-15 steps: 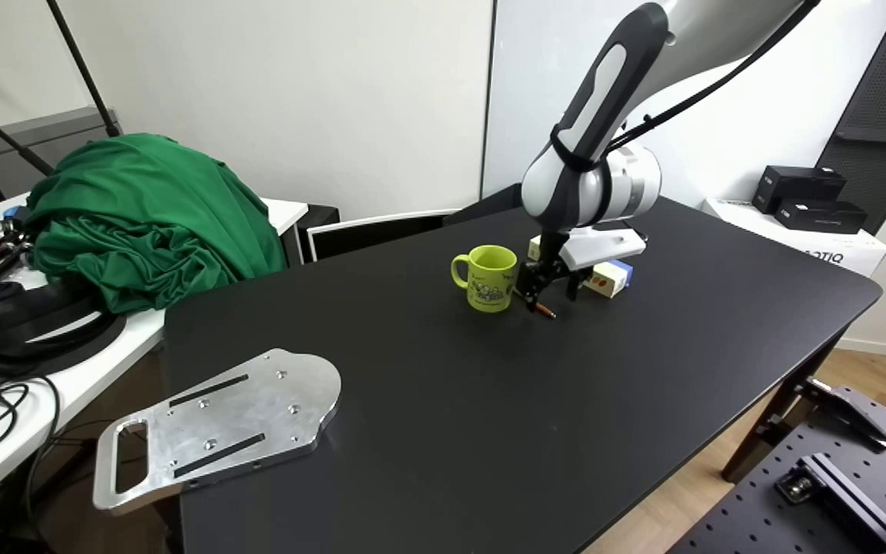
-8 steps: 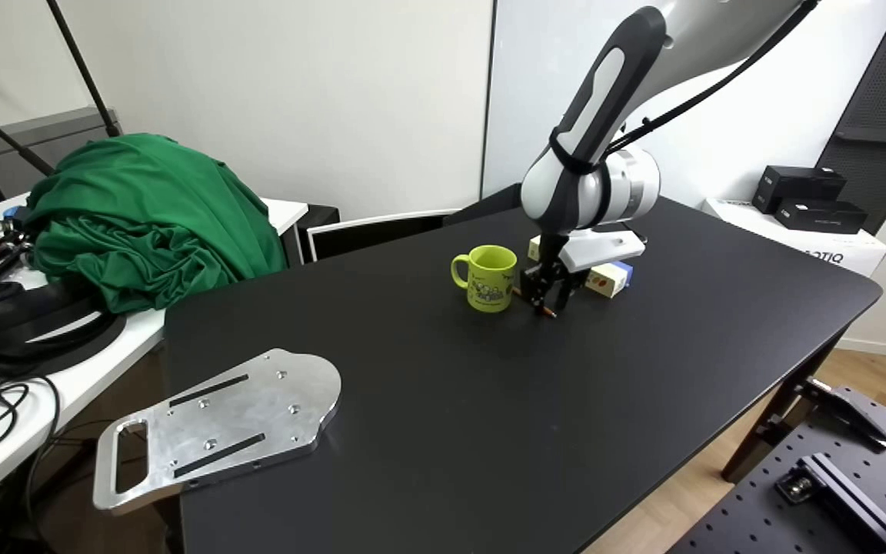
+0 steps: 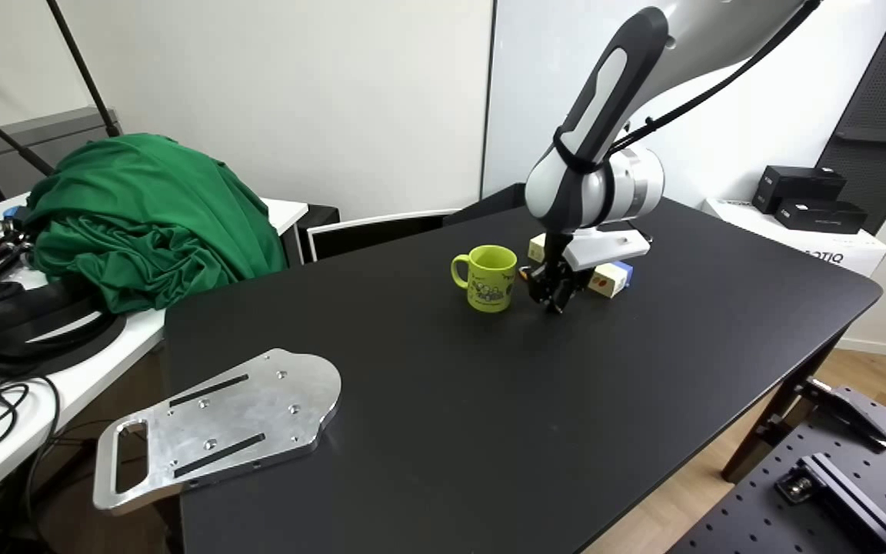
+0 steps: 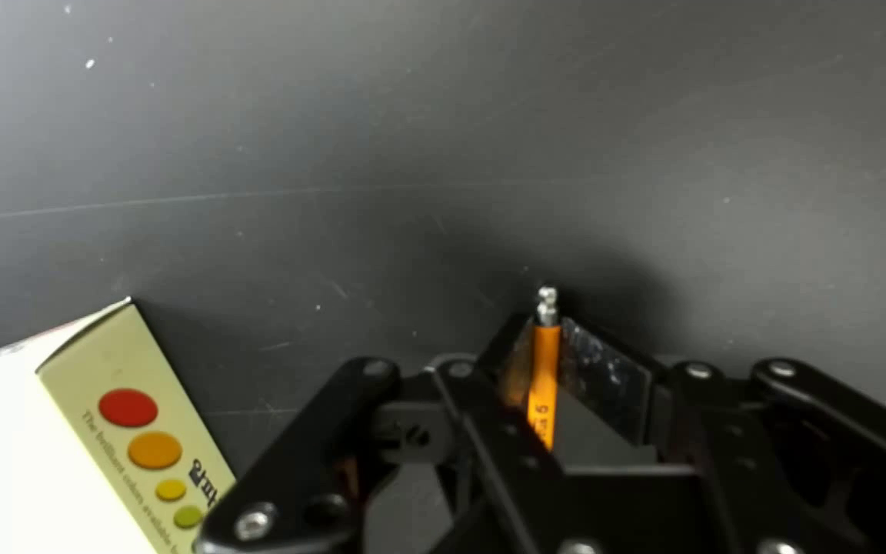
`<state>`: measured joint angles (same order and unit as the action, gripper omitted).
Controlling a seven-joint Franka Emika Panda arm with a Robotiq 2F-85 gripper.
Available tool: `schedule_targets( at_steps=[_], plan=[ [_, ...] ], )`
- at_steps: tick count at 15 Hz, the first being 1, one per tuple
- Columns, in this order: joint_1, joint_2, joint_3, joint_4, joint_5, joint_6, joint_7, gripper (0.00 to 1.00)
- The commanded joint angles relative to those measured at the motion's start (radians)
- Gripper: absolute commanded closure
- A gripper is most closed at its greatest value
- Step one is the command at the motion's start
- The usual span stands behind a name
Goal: Put the orange object into the mug, then on top of the box then back into the mug.
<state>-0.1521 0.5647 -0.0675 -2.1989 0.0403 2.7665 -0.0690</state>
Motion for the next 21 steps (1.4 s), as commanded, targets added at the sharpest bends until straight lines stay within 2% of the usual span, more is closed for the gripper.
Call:
schedule_targets(
  at_steps=[1, 3, 7, 11, 13, 18, 21],
  plan=[
    [0.025, -0.008, -0.044, 0.022, -0.011, -0.076, 0.068, 0.96],
    [0.054, -0.020, -0.079, 0.052, -0.010, -0.158, 0.145, 0.96],
    [0.044, -0.044, -0.074, 0.138, 0.067, -0.318, 0.266, 0.96],
    [0.030, -0.075, -0.067, 0.190, 0.151, -0.382, 0.344, 0.96],
    [0.036, -0.086, -0.080, 0.224, 0.173, -0.452, 0.413, 0.96],
    [-0.020, -0.076, -0.064, 0.382, 0.278, -0.838, 0.427, 0.96],
    [-0.049, -0.063, -0.063, 0.456, 0.384, -1.007, 0.446, 0.96]
  ],
)
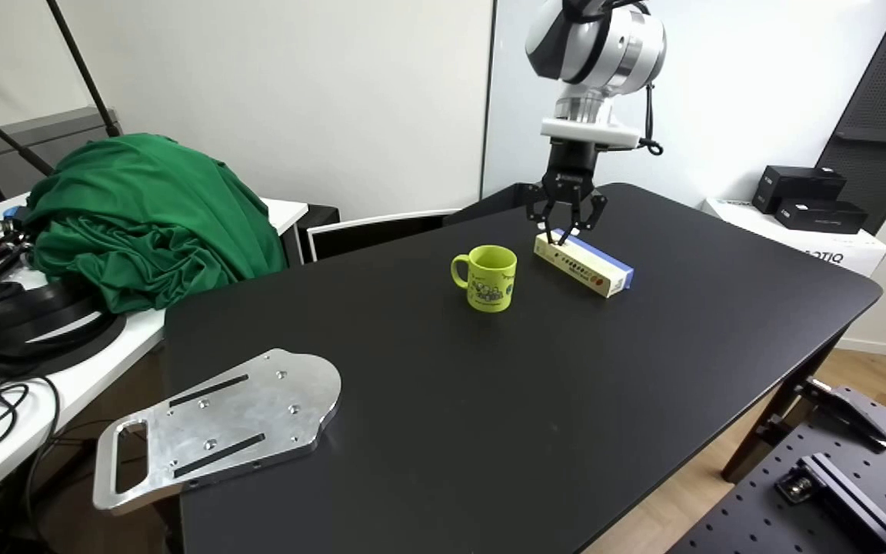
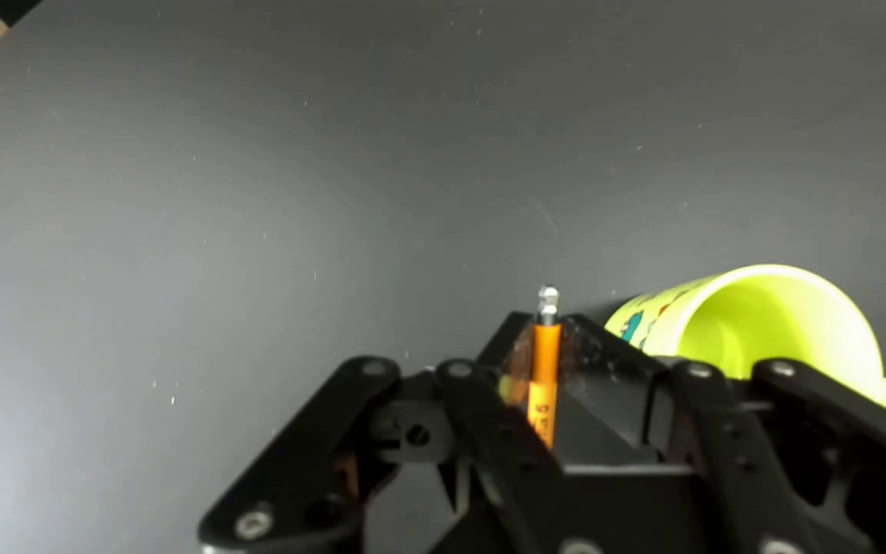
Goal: Put the orange object into the mug, then on top of the box then back into the mug.
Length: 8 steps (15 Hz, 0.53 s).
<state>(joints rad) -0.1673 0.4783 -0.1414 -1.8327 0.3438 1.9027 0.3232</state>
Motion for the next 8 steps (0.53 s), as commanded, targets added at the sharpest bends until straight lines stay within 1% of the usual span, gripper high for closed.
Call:
schedule_targets(
  at_steps=[1, 2, 4, 8],
  plan=[
    [-0.042, 0.027, 0.010, 0.107, 0.119, -0.179, 0.062, 0.96],
    [-0.049, 0.030, 0.009, 0.121, 0.156, -0.201, 0.069, 0.96],
    [-0.062, 0.038, 0.010, 0.139, 0.236, -0.211, 0.078, 0.96],
    [-0.064, 0.069, 0.009, 0.168, 0.355, -0.209, 0.097, 0.96]
  ],
)
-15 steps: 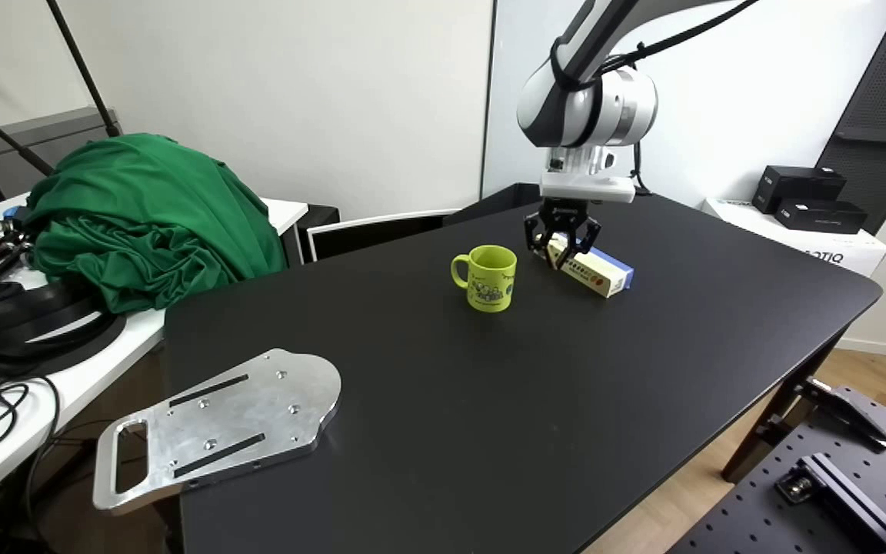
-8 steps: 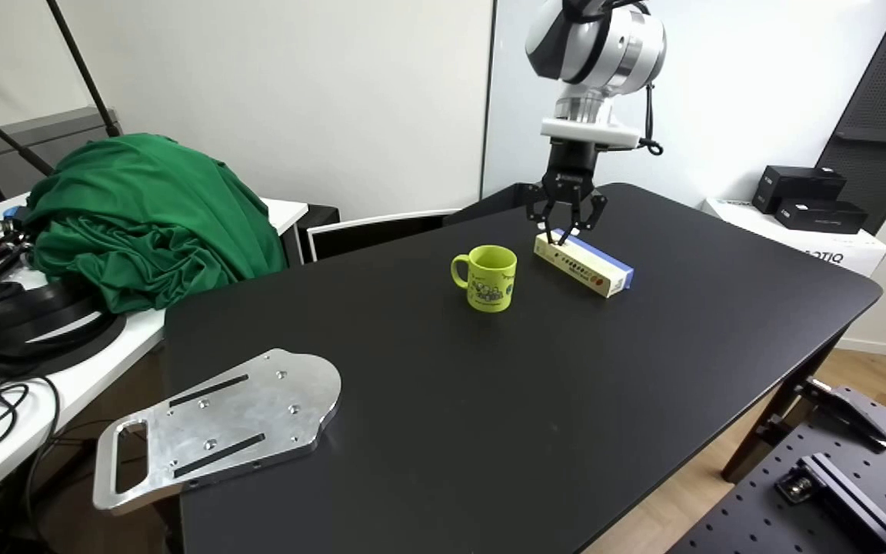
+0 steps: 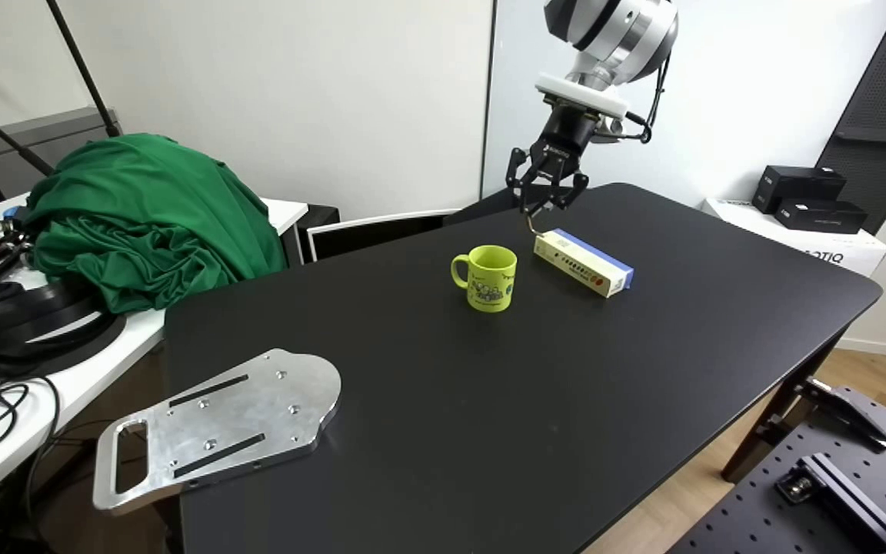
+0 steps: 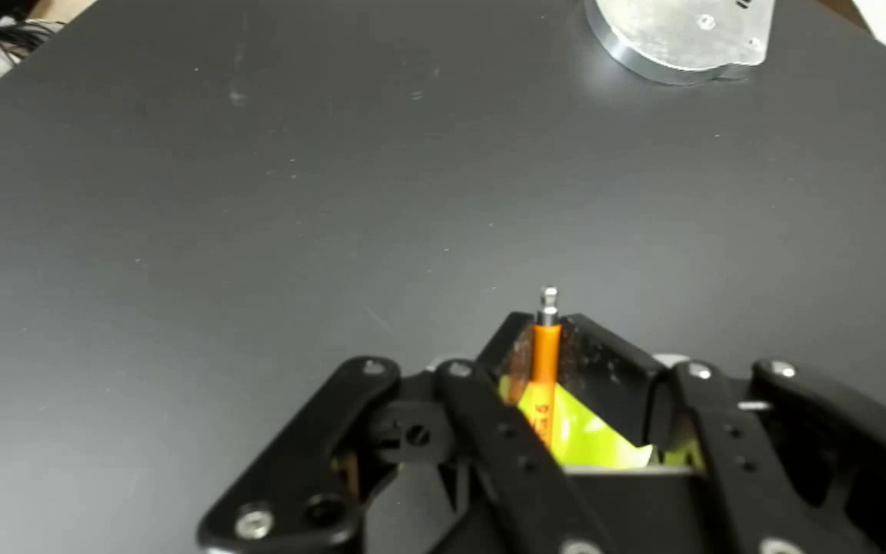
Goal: Put the orange object into the mug, then on top of the box then back into the mug.
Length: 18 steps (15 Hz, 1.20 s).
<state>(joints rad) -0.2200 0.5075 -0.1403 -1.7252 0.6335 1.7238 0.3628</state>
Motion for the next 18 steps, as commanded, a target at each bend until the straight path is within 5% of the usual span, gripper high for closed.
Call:
schedule_targets(
  at_steps=[1, 18],
  plan=[
    [-0.008, 0.052, 0.009, 0.070, 0.089, -0.033, 0.069, 0.96],
    [0.039, 0.112, 0.025, 0.171, 0.217, -0.178, 0.214, 0.96]
  ],
)
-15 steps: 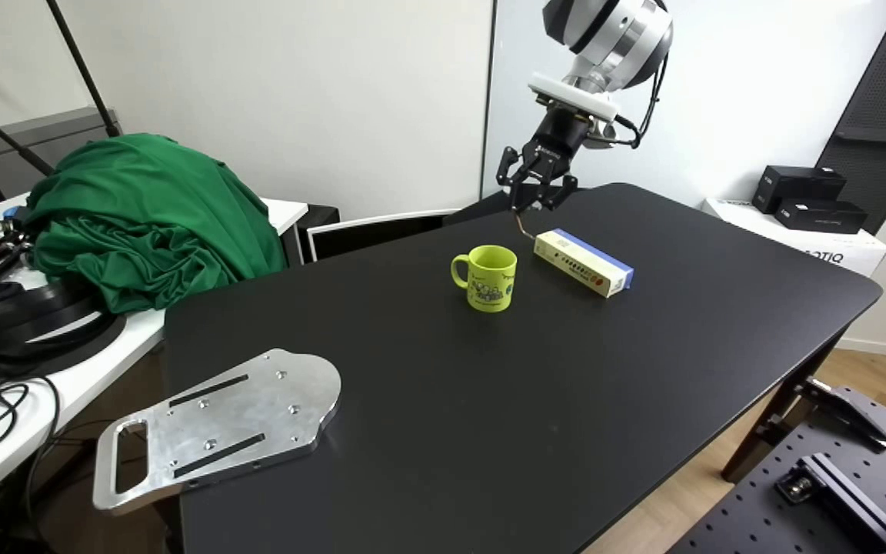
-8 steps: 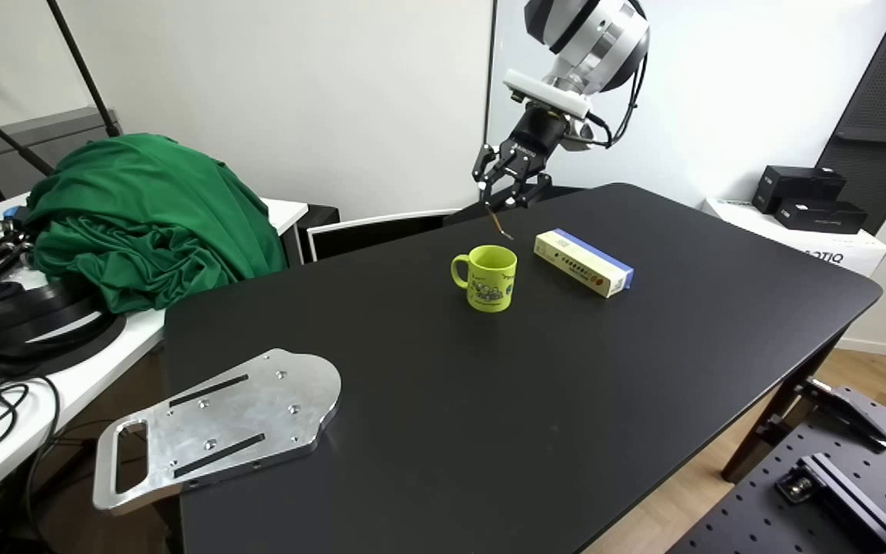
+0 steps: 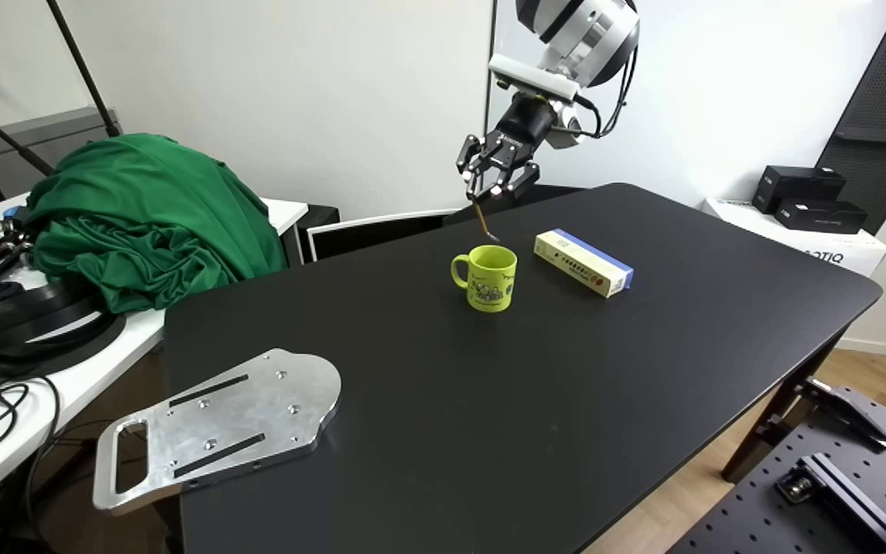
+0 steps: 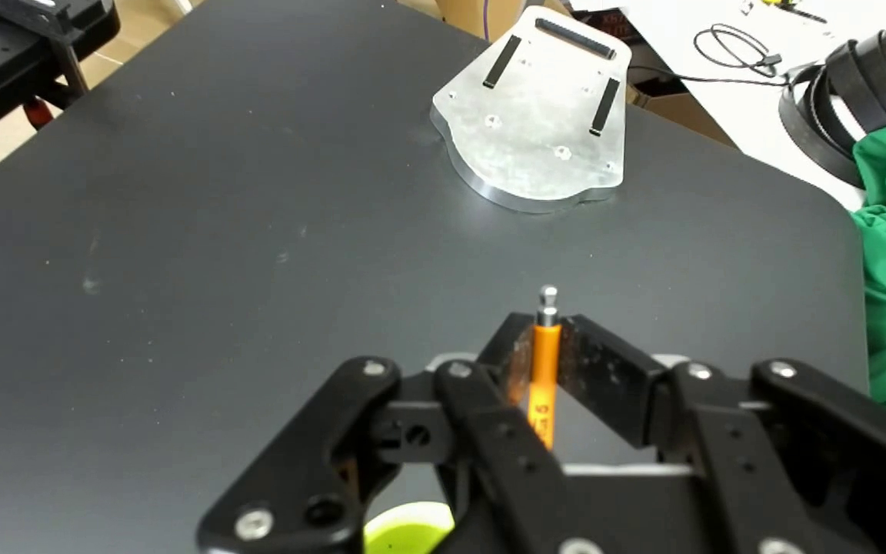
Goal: Put the orange object into the mug, then on top of the box then back into the mug.
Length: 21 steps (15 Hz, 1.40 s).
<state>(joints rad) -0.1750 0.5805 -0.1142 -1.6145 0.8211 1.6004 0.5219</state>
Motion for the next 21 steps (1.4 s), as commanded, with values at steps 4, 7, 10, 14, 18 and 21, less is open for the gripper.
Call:
schedule_targets(
  at_steps=[4, 7, 10, 14, 18, 21],
  plan=[
    [-0.012, 0.093, -0.005, 0.089, 0.057, -0.087, 0.079, 0.96],
    [-0.024, 0.138, -0.008, 0.116, 0.075, -0.130, 0.097, 0.96],
    [-0.031, 0.178, -0.018, 0.136, 0.079, -0.138, 0.099, 0.96],
    [-0.031, 0.202, -0.026, 0.155, 0.069, -0.143, 0.097, 0.42],
    [-0.032, 0.206, -0.034, 0.155, 0.063, -0.133, 0.088, 0.16],
    [-0.031, 0.209, -0.044, 0.145, 0.059, -0.112, 0.081, 0.01]
  ],
)
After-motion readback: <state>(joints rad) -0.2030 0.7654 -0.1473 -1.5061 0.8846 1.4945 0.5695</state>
